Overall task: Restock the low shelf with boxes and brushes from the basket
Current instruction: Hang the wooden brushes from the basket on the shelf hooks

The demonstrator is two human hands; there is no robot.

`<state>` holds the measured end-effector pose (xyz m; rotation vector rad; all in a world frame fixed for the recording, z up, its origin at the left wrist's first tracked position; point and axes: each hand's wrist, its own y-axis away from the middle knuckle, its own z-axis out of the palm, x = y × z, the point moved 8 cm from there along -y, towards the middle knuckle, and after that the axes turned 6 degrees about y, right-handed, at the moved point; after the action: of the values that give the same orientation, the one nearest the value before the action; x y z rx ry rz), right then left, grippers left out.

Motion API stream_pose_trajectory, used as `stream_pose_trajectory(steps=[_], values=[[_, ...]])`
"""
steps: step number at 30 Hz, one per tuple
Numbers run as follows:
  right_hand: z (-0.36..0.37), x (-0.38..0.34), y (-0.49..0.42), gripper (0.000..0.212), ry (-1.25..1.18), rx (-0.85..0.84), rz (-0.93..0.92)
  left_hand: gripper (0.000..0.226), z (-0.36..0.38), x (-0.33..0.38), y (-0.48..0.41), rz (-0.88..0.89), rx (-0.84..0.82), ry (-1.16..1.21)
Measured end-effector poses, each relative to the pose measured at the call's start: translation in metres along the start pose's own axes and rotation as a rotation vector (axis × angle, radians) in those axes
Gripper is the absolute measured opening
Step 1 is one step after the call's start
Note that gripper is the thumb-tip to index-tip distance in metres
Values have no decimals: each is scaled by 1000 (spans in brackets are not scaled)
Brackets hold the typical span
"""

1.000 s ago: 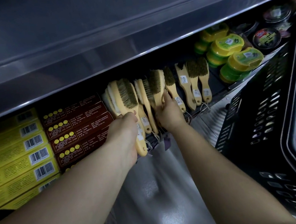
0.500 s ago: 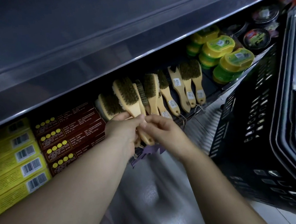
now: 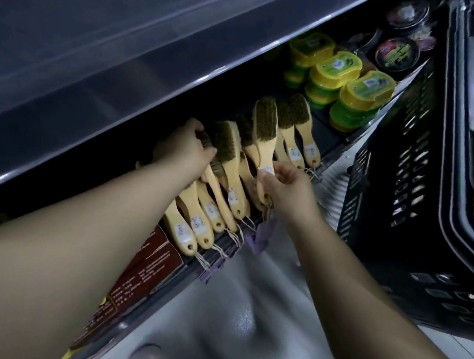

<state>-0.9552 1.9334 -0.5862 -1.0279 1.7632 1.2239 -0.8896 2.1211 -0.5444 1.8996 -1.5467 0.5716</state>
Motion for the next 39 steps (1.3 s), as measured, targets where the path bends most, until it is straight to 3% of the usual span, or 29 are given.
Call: stream_pose_trajectory(steps=[4, 8, 13, 16, 19, 22, 25, 32, 39], values=[[15, 4, -12, 16, 126, 23, -53, 59, 20, -12, -19, 18, -82, -317], [18, 5, -18, 15, 281, 20, -127, 56, 14, -19, -20, -3, -188, -197], [21, 4, -17, 18, 266, -73, -159, 50, 6, -24, -19, -11, -272, -165], [24, 1, -15, 13, 232, -112, -204, 46, -2, -27, -17, -14, -239, -101], [37, 0, -15, 9, 262, -163, -212, 59, -12, -25, -17, 5, -187, -62], [46, -4, -16, 28, 306, -145, -218, 59, -16, -20, -16, 31, -171, -69], [47, -1, -20, 35, 371, -122, -190, 53, -11, -17, -14, 57, -183, -153], [57, 5, -18, 61, 332, -239, -82, 63, -8, -17, -14, 46, -281, -420], [54, -9, -21, 43, 389, -219, -105, 76, 5, -22, -11, 36, -352, -516]])
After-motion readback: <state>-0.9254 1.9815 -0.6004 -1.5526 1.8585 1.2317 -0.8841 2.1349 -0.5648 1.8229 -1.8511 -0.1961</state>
